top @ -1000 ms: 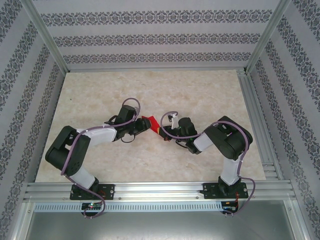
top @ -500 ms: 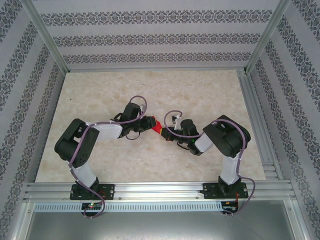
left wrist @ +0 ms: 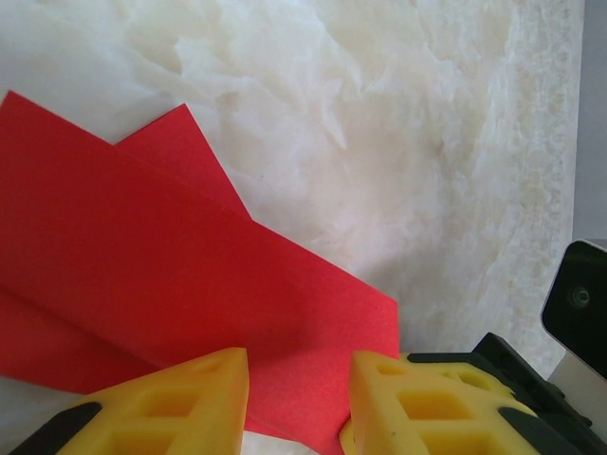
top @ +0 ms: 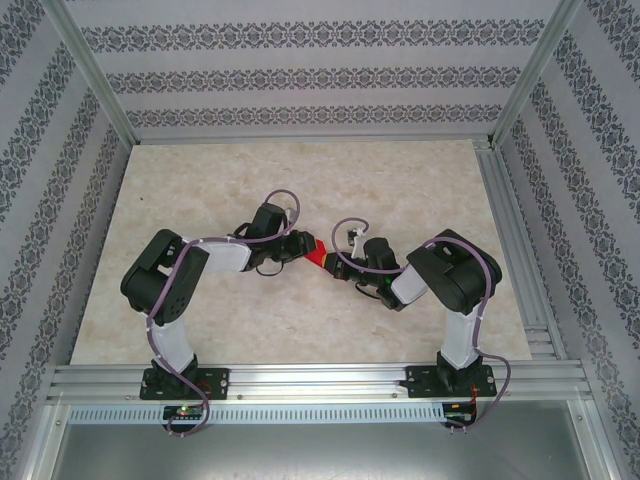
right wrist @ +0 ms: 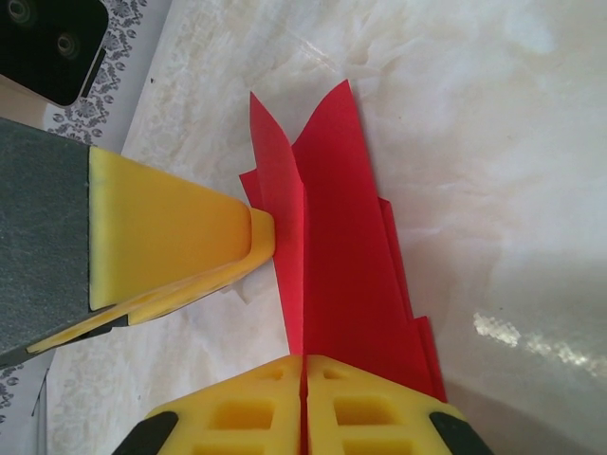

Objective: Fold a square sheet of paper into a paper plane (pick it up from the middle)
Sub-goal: Fold the wing for the fifth time at the center of the table.

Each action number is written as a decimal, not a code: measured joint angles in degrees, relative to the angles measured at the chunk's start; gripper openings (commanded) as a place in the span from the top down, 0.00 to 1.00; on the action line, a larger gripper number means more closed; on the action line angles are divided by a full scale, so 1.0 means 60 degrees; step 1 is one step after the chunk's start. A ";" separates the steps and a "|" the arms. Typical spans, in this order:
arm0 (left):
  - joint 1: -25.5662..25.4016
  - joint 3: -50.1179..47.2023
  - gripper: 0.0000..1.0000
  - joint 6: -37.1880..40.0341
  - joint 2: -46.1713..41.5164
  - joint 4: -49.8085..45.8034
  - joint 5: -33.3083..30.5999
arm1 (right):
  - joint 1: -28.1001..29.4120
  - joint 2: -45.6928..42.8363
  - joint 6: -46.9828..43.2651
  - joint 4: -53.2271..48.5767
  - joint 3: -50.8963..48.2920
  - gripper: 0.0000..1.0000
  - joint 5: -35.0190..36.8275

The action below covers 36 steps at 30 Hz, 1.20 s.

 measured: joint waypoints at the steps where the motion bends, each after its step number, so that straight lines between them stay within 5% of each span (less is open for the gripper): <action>1: 0.0000 0.0004 0.66 0.0004 0.0000 0.0000 0.0022 | 0.0000 0.0015 0.0000 -0.0004 0.0000 0.92 -0.0018; 36: 0.0000 -0.0353 0.60 0.0095 -0.0197 0.0903 0.0342 | -0.0248 0.0306 -0.0015 -0.0550 0.0546 0.90 -0.0980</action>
